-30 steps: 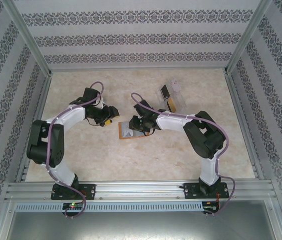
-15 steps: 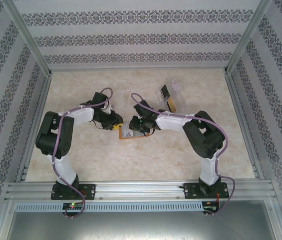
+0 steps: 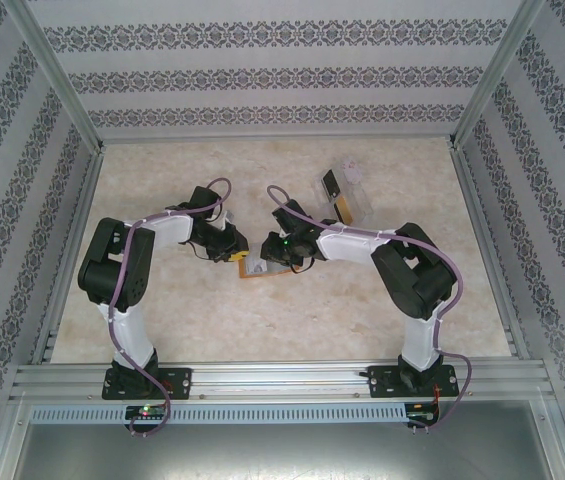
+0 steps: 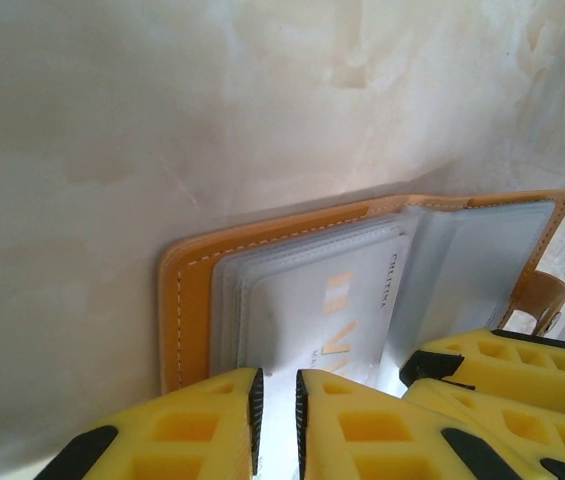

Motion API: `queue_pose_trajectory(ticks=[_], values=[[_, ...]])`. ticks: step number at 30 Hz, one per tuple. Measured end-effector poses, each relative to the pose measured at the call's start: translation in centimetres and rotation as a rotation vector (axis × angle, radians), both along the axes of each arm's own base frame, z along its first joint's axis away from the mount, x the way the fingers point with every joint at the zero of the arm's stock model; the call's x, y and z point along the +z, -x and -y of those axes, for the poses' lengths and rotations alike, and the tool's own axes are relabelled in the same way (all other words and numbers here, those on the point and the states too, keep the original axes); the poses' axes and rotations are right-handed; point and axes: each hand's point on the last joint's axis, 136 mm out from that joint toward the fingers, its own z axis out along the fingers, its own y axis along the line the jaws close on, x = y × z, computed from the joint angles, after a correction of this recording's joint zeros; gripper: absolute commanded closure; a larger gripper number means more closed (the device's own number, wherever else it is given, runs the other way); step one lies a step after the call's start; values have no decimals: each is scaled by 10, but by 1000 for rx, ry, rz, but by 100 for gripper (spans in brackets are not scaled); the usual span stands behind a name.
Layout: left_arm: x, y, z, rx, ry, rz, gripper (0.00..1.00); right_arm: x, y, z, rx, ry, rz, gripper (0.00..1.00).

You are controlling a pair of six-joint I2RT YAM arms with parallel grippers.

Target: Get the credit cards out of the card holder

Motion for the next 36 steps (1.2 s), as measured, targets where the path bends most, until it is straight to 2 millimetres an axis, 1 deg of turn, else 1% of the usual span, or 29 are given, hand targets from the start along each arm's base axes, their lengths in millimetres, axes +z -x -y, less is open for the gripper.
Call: queue_pose_trajectory(ticks=[17, 29, 32, 36], values=[[-1, 0, 0, 0, -1, -3, 81, 0, 5, -4, 20, -21, -22, 76], [-1, 0, 0, 0, -1, -2, 81, -10, 9, 0, 18, 7, -49, 77], [-1, 0, 0, 0, 0, -2, 81, -14, 9, -1, 22, 6, -56, 78], [-1, 0, 0, 0, 0, -1, 81, -13, 10, -4, 34, -9, -58, 78]])
